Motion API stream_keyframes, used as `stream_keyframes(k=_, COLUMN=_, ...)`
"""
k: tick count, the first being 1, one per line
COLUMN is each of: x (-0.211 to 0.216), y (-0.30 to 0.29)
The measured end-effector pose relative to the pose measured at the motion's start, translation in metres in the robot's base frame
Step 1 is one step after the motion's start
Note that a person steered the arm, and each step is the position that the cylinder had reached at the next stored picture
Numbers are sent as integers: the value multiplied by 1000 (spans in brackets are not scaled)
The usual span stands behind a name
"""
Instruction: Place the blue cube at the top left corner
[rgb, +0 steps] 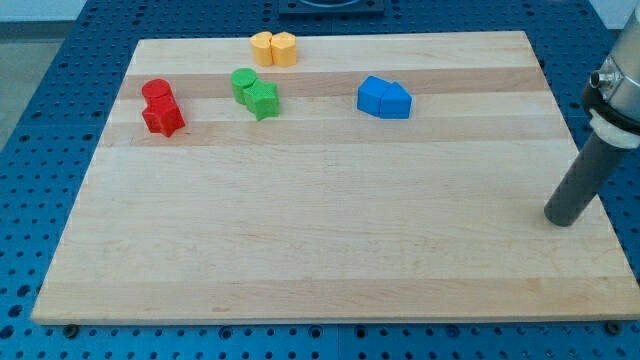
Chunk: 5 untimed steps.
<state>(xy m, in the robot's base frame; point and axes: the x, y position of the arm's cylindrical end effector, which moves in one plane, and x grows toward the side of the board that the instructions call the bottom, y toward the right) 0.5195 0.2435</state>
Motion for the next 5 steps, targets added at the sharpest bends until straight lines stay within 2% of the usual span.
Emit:
stream_keyframes(k=1, x=4, y=0)
stream_keyframes(k=2, x=39, y=-34)
stream_keyframes(k=3, x=55, y=-105)
stream_keyframes(k=5, x=-48, y=-103)
